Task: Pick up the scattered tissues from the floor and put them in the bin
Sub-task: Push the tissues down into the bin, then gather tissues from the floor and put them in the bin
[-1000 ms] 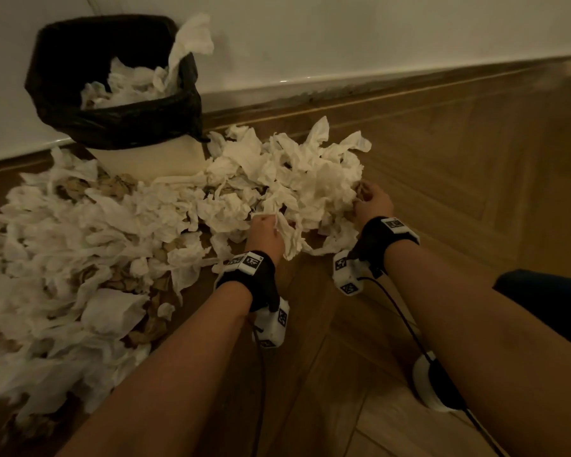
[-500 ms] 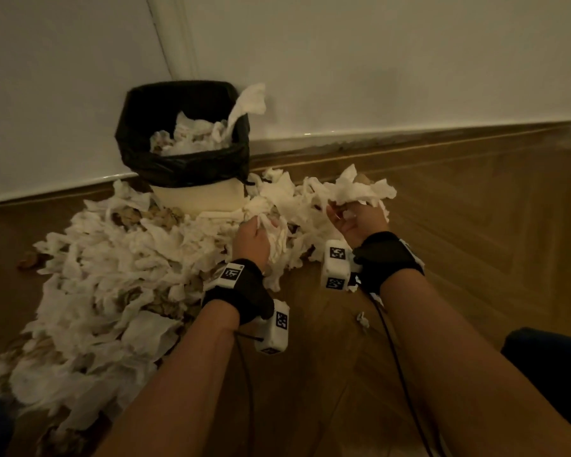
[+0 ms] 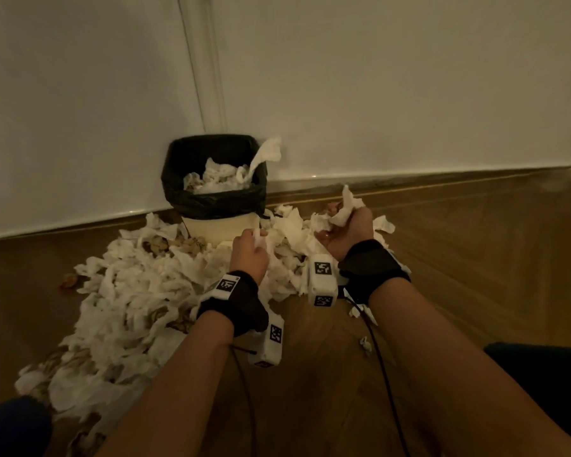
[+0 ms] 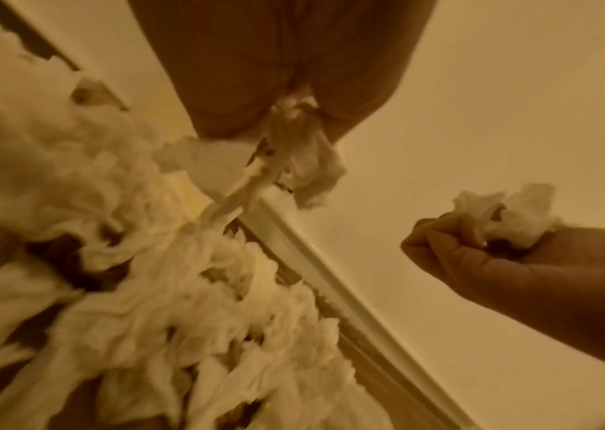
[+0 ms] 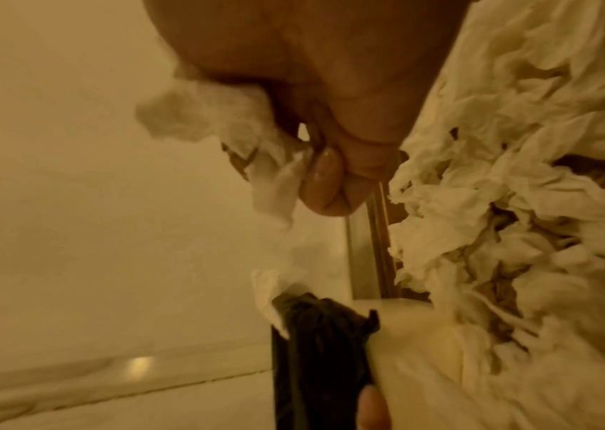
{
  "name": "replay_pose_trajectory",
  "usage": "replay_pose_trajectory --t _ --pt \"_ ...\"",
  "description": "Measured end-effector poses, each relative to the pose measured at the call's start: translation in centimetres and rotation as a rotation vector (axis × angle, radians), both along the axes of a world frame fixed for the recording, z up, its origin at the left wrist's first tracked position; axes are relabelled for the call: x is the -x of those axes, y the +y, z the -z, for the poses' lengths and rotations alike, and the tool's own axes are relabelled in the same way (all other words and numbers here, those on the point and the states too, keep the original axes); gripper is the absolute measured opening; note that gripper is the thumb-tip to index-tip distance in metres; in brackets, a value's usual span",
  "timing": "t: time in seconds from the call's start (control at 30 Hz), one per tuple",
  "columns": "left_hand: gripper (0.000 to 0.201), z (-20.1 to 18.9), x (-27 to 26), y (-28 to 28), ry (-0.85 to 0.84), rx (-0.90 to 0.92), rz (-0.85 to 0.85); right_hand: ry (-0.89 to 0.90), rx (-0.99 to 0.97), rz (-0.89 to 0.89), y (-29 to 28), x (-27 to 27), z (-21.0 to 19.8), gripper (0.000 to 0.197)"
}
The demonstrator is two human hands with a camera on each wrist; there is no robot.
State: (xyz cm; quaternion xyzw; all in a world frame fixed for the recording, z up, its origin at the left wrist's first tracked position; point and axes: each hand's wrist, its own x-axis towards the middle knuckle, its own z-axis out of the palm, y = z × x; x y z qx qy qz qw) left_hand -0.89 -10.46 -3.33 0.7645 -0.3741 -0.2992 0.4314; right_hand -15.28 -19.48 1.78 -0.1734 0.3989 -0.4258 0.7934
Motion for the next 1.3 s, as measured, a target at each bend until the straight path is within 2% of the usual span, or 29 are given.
replay_pose_trajectory --t 0.07,0.23,0.3,0.37,0.47,0.57,0.6,0.67,0.73,0.8,0.9,0.97,1.03,1.1,1.2,1.3 --pt "0.032 -2.5 -0.4 0.1 -0.020 0.032 -0.007 -0.002 0.042 -0.062 0.7 0.0 -2.0 0.052" --pt "0.027 -9.6 -0.9 1.2 0.075 0.225 0.033 0.336 0.205 -0.072 3.5 -0.8 -8.0 0.026" --pt "0.027 -12.2 -1.0 2.1 0.077 0.273 0.043 0.350 0.258 -0.077 4.8 -0.8 -10.6 0.021" --pt "0.031 -14.7 -1.2 3.2 0.096 0.301 0.033 0.278 0.258 -0.078 6.1 -0.4 -12.8 0.016" --pt "0.034 -18.0 -1.0 4.7 0.250 0.352 -0.043 0.251 0.348 -0.118 8.0 0.7 -15.1 0.015" --pt "0.034 -20.6 -0.6 6.3 0.409 0.395 -0.058 0.412 0.554 -0.202 9.8 1.7 -16.8 0.020" --pt "0.033 -21.4 -0.6 6.9 0.357 0.392 -0.020 0.442 0.582 -0.214 10.4 2.0 -17.5 0.026" --pt "0.056 -22.7 -0.7 7.9 0.077 0.358 0.058 0.441 0.576 -0.227 11.2 2.5 -18.8 0.039" --pt "0.068 -24.2 -0.5 8.7 -0.157 0.333 0.094 0.348 0.518 -0.281 12.0 2.9 -20.2 0.041" --pt "0.057 -25.6 0.1 9.2 -0.236 0.332 0.111 0.223 0.452 -0.340 12.8 3.5 -21.5 0.031" --pt "0.026 -27.8 1.3 10.3 -0.169 0.342 0.147 0.190 0.460 -0.356 13.5 4.4 -23.5 0.021" --pt "0.024 -28.6 1.5 10.9 -0.224 0.343 0.199 0.206 0.509 -0.355 13.8 4.8 -24.6 0.020" --pt "0.030 -28.6 0.9 11.4 -0.306 0.332 0.188 0.213 0.557 -0.343 14.0 5.0 -25.0 0.034" --pt "0.031 -28.2 0.6 11.8 -0.212 0.368 0.182 0.180 0.592 -0.339 14.4 5.1 -25.1 0.044" --pt "0.026 -27.4 1.0 11.8 -0.070 0.452 0.113 0.147 0.642 -0.358 15.2 4.6 -24.8 0.038" --pt "0.017 -27.6 2.6 11.7 0.084 0.503 0.080 0.186 0.623 -0.345 16.0 4.2 -24.3 0.029"
